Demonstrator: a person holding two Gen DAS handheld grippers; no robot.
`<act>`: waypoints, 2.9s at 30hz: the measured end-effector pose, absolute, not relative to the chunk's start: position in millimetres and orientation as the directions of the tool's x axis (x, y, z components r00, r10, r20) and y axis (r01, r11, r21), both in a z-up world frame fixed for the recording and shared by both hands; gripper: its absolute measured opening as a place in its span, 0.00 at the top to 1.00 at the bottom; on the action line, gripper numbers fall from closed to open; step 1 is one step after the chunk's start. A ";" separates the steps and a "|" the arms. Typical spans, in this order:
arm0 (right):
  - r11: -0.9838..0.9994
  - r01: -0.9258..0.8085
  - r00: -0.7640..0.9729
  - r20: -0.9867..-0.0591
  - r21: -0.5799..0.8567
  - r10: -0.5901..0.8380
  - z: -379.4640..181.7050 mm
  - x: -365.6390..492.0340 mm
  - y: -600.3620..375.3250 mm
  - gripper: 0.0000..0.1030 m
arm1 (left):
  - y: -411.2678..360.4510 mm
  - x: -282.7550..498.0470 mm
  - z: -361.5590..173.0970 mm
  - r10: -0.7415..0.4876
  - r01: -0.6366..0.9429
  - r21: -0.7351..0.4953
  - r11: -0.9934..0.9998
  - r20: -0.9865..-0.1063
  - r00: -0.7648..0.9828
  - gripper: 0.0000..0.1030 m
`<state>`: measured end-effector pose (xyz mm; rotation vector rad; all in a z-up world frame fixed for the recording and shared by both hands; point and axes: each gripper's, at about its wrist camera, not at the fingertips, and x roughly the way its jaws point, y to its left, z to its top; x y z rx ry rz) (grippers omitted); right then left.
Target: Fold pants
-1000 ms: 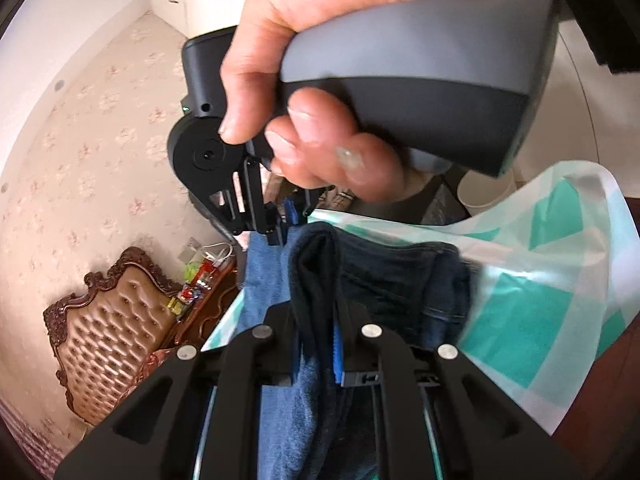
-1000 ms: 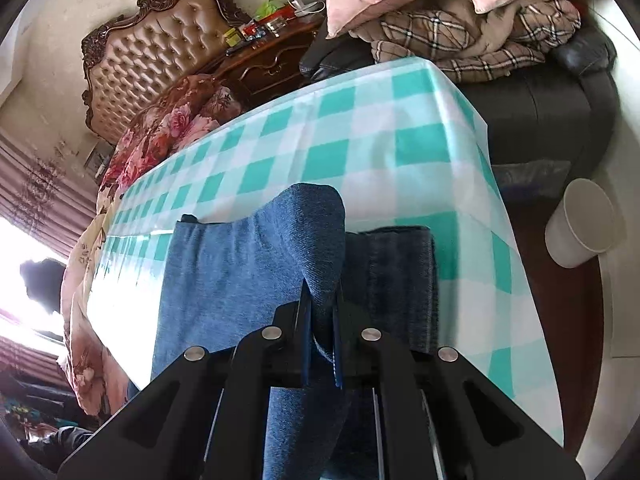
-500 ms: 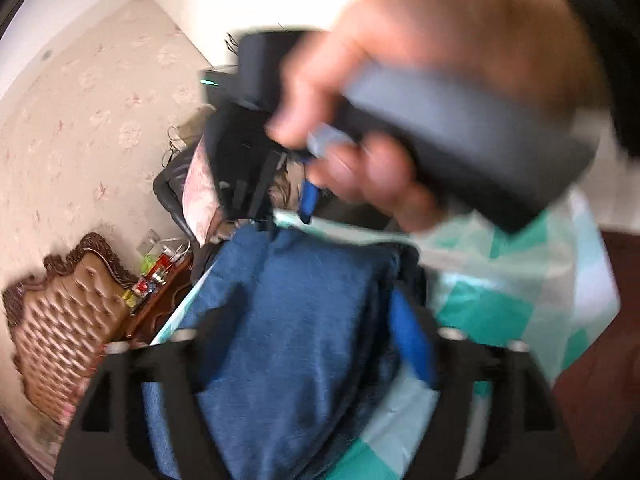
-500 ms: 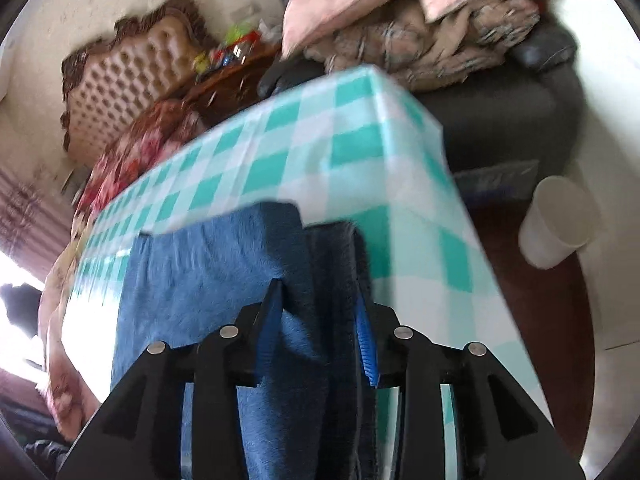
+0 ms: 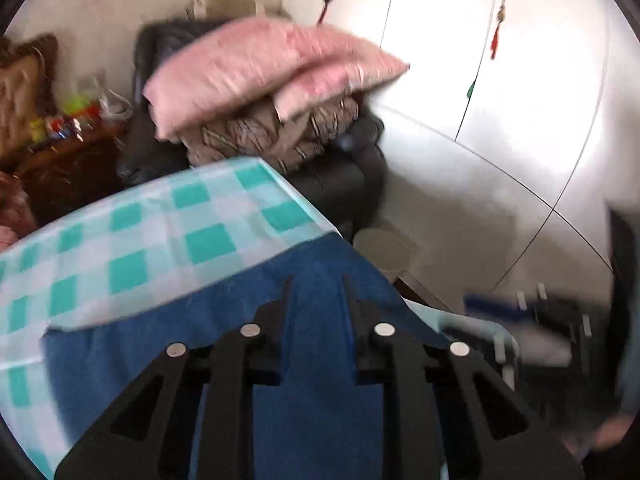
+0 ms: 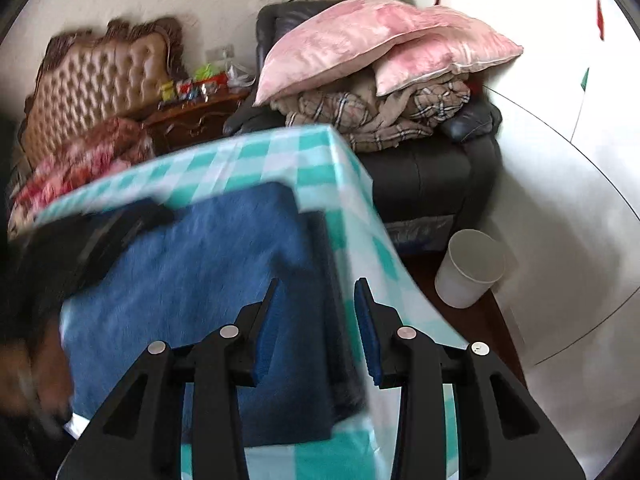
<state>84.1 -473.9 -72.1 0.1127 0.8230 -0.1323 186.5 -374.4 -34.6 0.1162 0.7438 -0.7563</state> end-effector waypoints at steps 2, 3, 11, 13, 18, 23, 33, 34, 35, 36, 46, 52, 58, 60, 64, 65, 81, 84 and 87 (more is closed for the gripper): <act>0.984 0.174 0.641 -0.763 0.040 -0.082 -86.0 87.2 -472.9 0.67 | -397.1 206.9 -50.3 -0.578 0.696 -0.170 0.698 -0.706 0.408 0.81; 0.983 0.181 0.626 -0.775 0.040 -0.084 -92.9 89.2 -473.7 0.68 | -404.5 217.4 -57.8 -0.561 0.695 -0.162 0.701 -0.727 0.396 0.82; 0.977 0.205 0.602 -0.795 0.056 -0.080 -113.4 92.4 -474.3 0.69 | -426.4 246.2 -91.9 -0.519 0.651 -0.187 0.736 -0.772 0.366 0.88; 0.978 0.204 0.601 -0.795 0.053 -0.082 -113.0 91.9 -473.2 0.69 | -422.3 245.2 -87.3 -0.530 0.641 -0.203 0.740 -0.763 0.371 0.86; 0.977 0.206 0.602 -0.794 0.055 -0.082 -113.5 90.4 -473.5 0.69 | -381.1 219.8 -56.5 -0.502 0.546 -0.204 0.813 -0.720 0.479 0.32; 0.978 0.205 0.604 -0.791 0.034 -0.100 -113.4 89.9 -471.0 0.69 | -339.8 170.5 -55.5 -0.393 0.486 -0.092 0.869 -0.725 0.565 0.14; 0.976 0.217 0.601 -0.789 0.008 -0.127 -112.1 89.0 -468.9 0.68 | -263.0 116.2 -85.7 -0.372 0.463 -0.107 0.880 -0.760 0.533 0.12; 0.976 0.219 0.601 -0.789 0.004 -0.131 -112.1 88.6 -468.5 0.67 | -258.5 112.4 -89.3 -0.349 0.453 -0.091 0.887 -0.774 0.528 0.21; 0.975 0.221 0.600 -0.789 0.001 -0.135 -112.0 88.8 -468.1 0.67 | -255.3 109.2 -91.5 -0.337 0.450 -0.078 0.890 -0.777 0.532 0.27; 0.974 0.225 0.598 -0.789 -0.001 -0.139 -111.9 89.2 -467.9 0.64 | -251.9 105.4 -94.5 -0.324 0.450 -0.063 0.891 -0.782 0.532 0.31; 0.953 0.299 0.617 -0.754 -0.040 -0.225 -90.0 81.1 -463.5 0.26 | -210.8 80.3 -108.6 -0.253 0.404 -0.019 0.915 -0.806 0.535 0.37; 0.976 0.216 0.696 -0.701 -0.002 -0.155 -62.0 102.8 -428.0 0.16 | -200.4 72.5 -107.7 -0.248 0.390 -0.029 0.921 -0.813 0.527 0.37; 0.985 0.173 0.574 -0.811 -0.013 -0.111 -100.5 144.3 -416.2 0.17 | -192.6 69.0 -105.6 -0.247 0.380 -0.038 0.924 -0.819 0.517 0.41; 0.985 0.170 0.571 -0.815 0.002 -0.097 -110.0 141.8 -418.6 0.17 | -188.8 70.3 -103.8 -0.244 0.373 -0.040 0.927 -0.820 0.518 0.47; 0.987 0.160 0.577 -0.808 -0.029 -0.117 -113.6 136.5 -416.0 0.16 | -181.2 94.6 -89.0 -0.248 0.350 -0.047 0.936 -0.791 0.558 0.53; 0.986 0.162 0.574 -0.810 -0.028 -0.117 -114.1 138.7 -416.4 0.16 | -183.0 103.3 -83.3 -0.261 0.357 -0.050 0.933 -0.778 0.572 0.53; 0.968 0.248 0.556 -0.813 -0.041 -0.176 -103.0 115.5 -417.7 0.17 | -310.0 208.4 -72.9 -0.444 0.618 -0.065 0.784 -0.754 0.484 0.70; 0.963 0.265 0.544 -0.816 -0.051 -0.193 -104.6 104.8 -419.2 0.17 | -347.1 212.4 -85.3 -0.446 0.671 -0.043 0.740 -0.778 0.442 0.70; 0.959 0.273 0.535 -0.817 -0.075 -0.216 -106.0 97.7 -417.8 0.17 | -362.4 225.2 -90.4 -0.434 0.660 -0.048 0.750 -0.789 0.435 0.69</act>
